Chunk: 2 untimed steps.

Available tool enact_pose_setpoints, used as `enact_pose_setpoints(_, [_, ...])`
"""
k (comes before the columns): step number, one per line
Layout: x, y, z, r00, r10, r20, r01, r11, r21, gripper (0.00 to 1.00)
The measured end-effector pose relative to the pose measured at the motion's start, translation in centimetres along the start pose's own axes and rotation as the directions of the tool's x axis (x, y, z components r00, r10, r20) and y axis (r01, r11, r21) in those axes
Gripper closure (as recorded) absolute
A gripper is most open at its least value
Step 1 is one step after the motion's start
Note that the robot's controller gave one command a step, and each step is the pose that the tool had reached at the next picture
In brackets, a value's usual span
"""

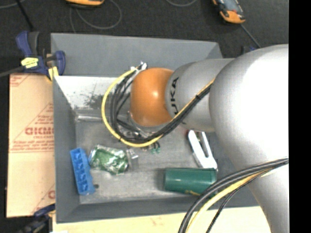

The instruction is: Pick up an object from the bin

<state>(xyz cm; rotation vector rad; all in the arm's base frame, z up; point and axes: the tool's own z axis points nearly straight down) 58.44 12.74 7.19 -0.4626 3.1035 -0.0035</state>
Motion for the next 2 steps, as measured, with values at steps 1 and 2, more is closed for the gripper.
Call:
enact_pose_setpoints(1, [1.34,3.18,-0.16,0.998,-0.059,-0.002,0.059,0.998,-0.001,1.00])
enact_pose_setpoints(2, [1.34,3.18,-0.16,0.998,-0.059,-0.002,0.059,0.998,-0.001,1.00])
